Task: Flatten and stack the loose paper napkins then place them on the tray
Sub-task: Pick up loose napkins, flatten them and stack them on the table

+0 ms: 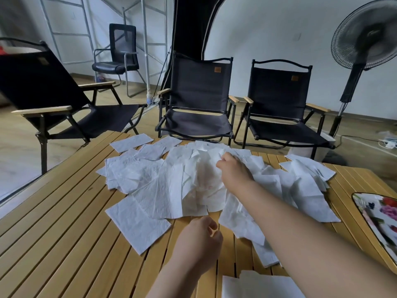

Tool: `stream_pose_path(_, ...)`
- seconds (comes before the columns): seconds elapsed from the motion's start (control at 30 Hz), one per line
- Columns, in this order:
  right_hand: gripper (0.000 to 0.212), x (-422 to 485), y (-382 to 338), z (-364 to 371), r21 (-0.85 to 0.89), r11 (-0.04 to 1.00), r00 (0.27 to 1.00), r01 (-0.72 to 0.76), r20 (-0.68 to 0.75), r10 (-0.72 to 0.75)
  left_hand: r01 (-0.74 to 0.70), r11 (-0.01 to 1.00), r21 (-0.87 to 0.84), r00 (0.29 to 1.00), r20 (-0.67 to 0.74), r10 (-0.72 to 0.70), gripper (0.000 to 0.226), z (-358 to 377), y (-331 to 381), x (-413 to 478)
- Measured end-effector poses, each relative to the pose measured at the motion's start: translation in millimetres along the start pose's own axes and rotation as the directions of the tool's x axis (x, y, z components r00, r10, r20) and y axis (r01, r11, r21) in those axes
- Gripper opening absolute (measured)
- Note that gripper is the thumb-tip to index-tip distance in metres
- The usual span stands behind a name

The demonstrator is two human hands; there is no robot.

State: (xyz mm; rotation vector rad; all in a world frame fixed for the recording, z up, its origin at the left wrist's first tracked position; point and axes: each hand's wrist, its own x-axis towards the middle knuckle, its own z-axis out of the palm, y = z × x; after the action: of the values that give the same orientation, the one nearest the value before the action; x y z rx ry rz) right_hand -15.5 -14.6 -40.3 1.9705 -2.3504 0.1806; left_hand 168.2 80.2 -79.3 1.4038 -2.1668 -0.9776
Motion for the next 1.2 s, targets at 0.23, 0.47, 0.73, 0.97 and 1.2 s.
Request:
stream_pose_path(0.23,0.028,-20.6,17.5,7.9,0.215,0.968,0.986,-0.132,-0.068,0.149,-0.019,1.000,-0.003,1.000,-0.006,0.019,0.022,0.1,0.5,-2.2)
stream_pose_path(0.47,0.018,-79.9,49.6,-10.7,0.458,0.877,0.984,-0.146,-0.028,0.178,-0.026,0.999,0.019,0.999,0.021,0.025,0.022,-2.5,-0.5,-5.3)
stream_pose_path(0.73,0.055,-146.3,76.4,-7.6,0.260,0.951,0.981,-0.168,0.142,0.135,-0.006,0.999,0.039,0.996,0.086,0.003,0.020,4.2,4.8,-14.0)
stream_pose_path(0.97,0.023,-147.5,66.0,18.5,0.100,0.990,0.990,-0.101,-0.084,0.110,0.002,1.000,0.010,0.992,0.129,-0.003,0.016,8.0,1.0,-21.2)
stream_pose_path(1.2,0.011,-153.6,62.1,22.5,0.120,0.987,0.982,-0.103,-0.144,0.120,-0.001,1.000,-0.023,0.993,0.121,0.003,0.015,6.4,-1.4,-23.4)
